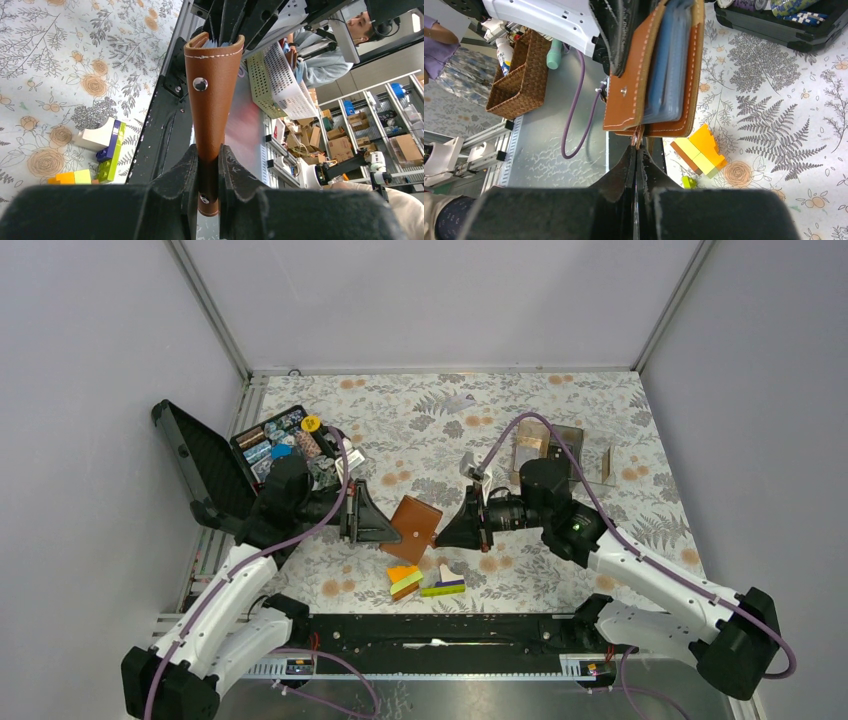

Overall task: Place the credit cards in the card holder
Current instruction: Close the card holder at the center of the board.

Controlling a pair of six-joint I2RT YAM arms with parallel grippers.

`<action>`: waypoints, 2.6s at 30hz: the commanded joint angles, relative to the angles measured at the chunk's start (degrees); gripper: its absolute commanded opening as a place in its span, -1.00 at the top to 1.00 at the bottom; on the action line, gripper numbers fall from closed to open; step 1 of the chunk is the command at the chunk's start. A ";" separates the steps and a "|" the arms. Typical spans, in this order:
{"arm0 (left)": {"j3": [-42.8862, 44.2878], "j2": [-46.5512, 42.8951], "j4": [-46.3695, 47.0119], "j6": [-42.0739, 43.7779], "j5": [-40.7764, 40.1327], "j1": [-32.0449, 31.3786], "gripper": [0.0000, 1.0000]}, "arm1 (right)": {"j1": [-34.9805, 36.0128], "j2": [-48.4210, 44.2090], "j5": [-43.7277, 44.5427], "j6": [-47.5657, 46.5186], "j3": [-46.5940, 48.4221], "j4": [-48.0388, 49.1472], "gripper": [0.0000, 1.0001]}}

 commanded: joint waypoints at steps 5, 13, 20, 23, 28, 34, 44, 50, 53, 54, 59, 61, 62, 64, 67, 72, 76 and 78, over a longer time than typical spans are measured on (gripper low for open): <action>-1.21 -0.27 13.36 -5.81 -0.48 4.03 1.00 | 0.25 -2.18 -8.64 -1.85 0.47 -7.19 1.00; -1.08 0.69 12.10 -5.33 -1.46 4.71 1.00 | 0.25 -1.66 -11.29 -2.63 1.09 -7.54 1.00; -1.31 2.46 11.94 -6.19 -1.69 5.65 1.00 | 0.25 -1.44 -15.42 -2.91 0.92 -6.31 1.00; -1.21 2.93 11.88 -6.32 -1.69 6.04 1.00 | 0.25 -1.38 -16.49 -3.43 0.97 -6.22 1.00; -1.82 3.65 13.87 -8.09 -1.02 6.93 1.00 | 0.25 -1.32 -18.10 -4.89 1.22 -6.86 1.00; -2.90 4.86 18.74 -12.11 0.33 7.61 1.00 | 0.25 -1.17 -19.68 -6.59 1.19 -8.34 1.00; 4.33 0.80 -11.24 11.71 -15.63 6.43 1.00 | 0.29 0.60 -8.78 -0.28 1.76 -2.40 1.00; 4.64 -0.08 -12.92 13.34 -19.40 5.68 1.00 | 2.36 5.84 -5.31 0.17 3.61 -2.07 1.00; 4.85 -0.12 -13.86 14.05 -20.64 5.10 1.00 | 3.65 7.55 -4.72 0.25 4.76 -1.54 1.00; 4.77 -0.30 -13.87 14.14 -20.77 4.84 1.00 | 3.82 7.94 -4.48 0.25 5.09 -1.34 1.00; 4.85 -0.45 -14.43 14.89 -20.95 3.50 1.00 | 4.20 10.56 -3.54 0.41 7.17 -1.49 1.00; 4.84 -0.54 -14.53 15.02 -20.96 3.03 1.00 | 4.33 11.72 -3.61 0.43 8.01 -1.67 1.00; 4.93 -0.56 -14.57 15.11 -20.76 2.88 1.00 | 4.38 12.37 -3.37 0.43 8.33 -1.80 1.00; 5.01 -0.65 -14.57 15.25 -20.40 2.55 1.00 | 4.53 13.51 -3.01 0.51 9.05 -2.15 1.00; 5.03 -0.42 -14.55 15.44 -19.65 1.68 1.00 | 4.68 14.60 -2.75 0.70 9.50 -1.79 1.00; 4.94 -0.59 -14.57 15.74 -18.53 0.60 1.00 | 4.65 15.36 -0.48 0.41 10.09 -1.97 1.00; 4.87 -0.33 -14.53 15.83 -17.72 -0.02 1.00 | 4.67 15.54 0.13 0.45 10.02 -1.39 1.00; 4.85 -0.31 -14.58 15.92 -17.77 -0.16 1.00 | 4.65 15.17 0.43 0.35 9.99 -1.30 1.00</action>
